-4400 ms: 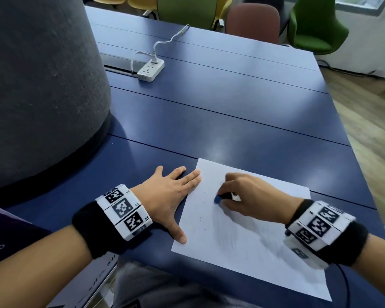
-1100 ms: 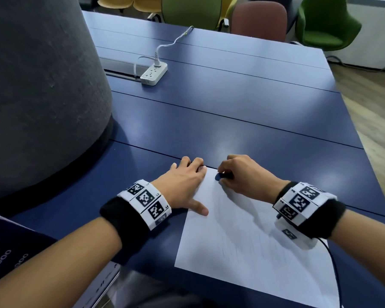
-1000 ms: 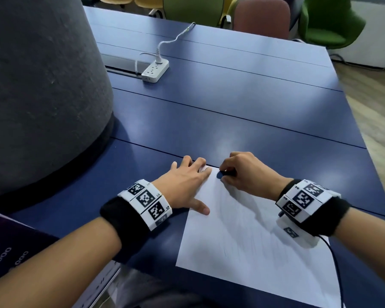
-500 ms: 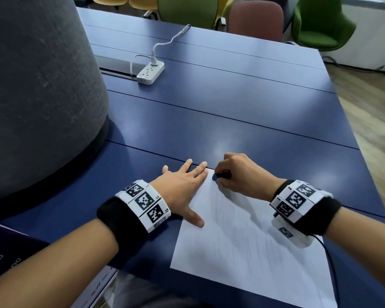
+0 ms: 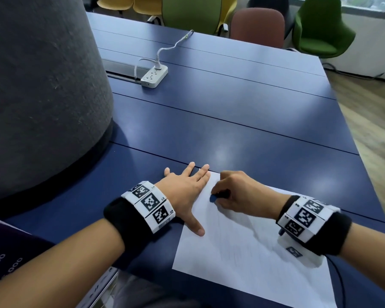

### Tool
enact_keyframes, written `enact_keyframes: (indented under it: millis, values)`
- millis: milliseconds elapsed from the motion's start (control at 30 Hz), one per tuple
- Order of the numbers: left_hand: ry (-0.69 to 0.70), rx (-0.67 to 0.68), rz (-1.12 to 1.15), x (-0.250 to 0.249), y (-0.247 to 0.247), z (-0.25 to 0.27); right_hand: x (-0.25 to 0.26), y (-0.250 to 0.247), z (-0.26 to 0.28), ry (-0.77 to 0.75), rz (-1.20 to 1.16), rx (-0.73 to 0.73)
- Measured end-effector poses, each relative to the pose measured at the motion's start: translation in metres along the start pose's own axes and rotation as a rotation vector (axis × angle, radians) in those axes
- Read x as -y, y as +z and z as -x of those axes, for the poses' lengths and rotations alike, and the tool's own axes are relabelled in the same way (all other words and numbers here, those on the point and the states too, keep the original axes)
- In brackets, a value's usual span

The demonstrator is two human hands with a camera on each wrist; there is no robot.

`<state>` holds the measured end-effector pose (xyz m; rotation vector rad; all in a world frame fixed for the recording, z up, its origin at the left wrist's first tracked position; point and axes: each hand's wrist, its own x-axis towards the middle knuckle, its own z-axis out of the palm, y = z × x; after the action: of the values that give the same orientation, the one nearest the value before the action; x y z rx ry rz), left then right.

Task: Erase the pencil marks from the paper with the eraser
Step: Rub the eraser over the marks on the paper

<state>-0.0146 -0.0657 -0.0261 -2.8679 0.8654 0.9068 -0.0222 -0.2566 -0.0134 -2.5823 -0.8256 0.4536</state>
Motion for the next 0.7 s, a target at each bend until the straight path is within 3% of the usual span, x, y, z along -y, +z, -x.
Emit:
enact_keyframes:
  millis: [133,333,500,633,700]
  values:
    - [-0.003,-0.009,-0.005,0.001,0.000,0.000,-0.013,-0.008,-0.011,0.071,0.017,-0.093]
    - [-0.010,0.004,0.002,0.000,0.000,-0.001,-0.002,0.001,0.004,-0.011,-0.022,0.027]
    - [-0.007,0.000,0.002,0.002,0.002,-0.001,-0.022,-0.010,-0.012,0.100,0.013,-0.125]
    - [-0.003,0.004,0.005,0.002,0.001,-0.001,-0.009,-0.003,0.005,0.030,-0.019,-0.017]
    - [-0.004,0.007,0.000,0.001,0.001,-0.002,-0.014,-0.008,0.005,0.037,-0.013,-0.031]
